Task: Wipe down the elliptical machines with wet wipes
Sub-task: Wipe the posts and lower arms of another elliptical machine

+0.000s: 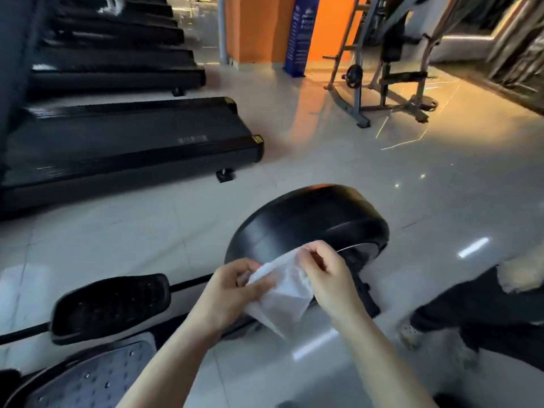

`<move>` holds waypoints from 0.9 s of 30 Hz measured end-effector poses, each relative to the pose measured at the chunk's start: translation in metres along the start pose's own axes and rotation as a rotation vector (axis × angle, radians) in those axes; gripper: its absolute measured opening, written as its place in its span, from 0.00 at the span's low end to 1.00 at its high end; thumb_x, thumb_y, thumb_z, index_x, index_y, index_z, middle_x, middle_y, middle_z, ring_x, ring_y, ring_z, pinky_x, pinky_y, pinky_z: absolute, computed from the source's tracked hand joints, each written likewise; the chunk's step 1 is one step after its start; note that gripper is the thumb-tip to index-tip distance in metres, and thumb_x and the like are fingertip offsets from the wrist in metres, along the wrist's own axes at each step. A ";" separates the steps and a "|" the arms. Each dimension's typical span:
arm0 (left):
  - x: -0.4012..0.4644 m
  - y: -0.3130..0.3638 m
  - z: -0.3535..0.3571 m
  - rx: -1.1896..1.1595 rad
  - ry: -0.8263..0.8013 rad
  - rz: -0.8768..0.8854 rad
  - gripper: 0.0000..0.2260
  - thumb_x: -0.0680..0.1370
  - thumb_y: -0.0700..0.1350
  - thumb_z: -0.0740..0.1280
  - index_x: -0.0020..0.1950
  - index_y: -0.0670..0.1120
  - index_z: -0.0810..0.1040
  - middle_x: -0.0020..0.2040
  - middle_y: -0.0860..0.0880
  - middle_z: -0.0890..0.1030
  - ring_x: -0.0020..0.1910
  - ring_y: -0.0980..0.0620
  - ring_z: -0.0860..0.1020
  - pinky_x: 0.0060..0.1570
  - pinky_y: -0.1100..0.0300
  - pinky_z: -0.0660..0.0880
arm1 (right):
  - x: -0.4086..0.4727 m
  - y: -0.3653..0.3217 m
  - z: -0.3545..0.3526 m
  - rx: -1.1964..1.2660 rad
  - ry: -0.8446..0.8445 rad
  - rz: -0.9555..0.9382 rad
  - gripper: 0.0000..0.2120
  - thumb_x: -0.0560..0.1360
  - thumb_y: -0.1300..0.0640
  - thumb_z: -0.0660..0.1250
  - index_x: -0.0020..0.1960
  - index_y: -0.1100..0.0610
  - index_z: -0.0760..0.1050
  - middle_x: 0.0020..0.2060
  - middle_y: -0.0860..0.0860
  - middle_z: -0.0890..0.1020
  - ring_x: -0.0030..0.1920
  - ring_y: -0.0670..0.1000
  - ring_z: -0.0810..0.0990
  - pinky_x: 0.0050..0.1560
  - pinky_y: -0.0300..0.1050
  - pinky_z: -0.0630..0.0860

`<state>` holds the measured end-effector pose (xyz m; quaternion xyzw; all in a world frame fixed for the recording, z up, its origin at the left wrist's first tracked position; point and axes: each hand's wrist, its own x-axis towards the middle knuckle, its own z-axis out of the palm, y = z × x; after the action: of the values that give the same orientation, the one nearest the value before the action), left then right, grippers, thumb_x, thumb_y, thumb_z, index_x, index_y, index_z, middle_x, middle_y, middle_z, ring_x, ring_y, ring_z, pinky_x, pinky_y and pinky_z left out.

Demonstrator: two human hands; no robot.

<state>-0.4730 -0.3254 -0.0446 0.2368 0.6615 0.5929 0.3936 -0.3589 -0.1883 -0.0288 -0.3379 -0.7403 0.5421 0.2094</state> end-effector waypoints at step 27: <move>0.368 0.064 0.333 0.060 -0.358 -0.002 0.07 0.78 0.42 0.70 0.40 0.45 0.82 0.37 0.45 0.83 0.37 0.53 0.79 0.41 0.57 0.73 | 0.258 0.093 -0.353 0.107 0.107 0.377 0.08 0.72 0.46 0.74 0.45 0.48 0.78 0.32 0.45 0.78 0.36 0.43 0.76 0.39 0.35 0.72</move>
<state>-0.4287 0.1729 -0.0662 0.3495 0.5984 0.5210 0.4984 -0.2713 0.2499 -0.0171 -0.4874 -0.6219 0.5915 0.1608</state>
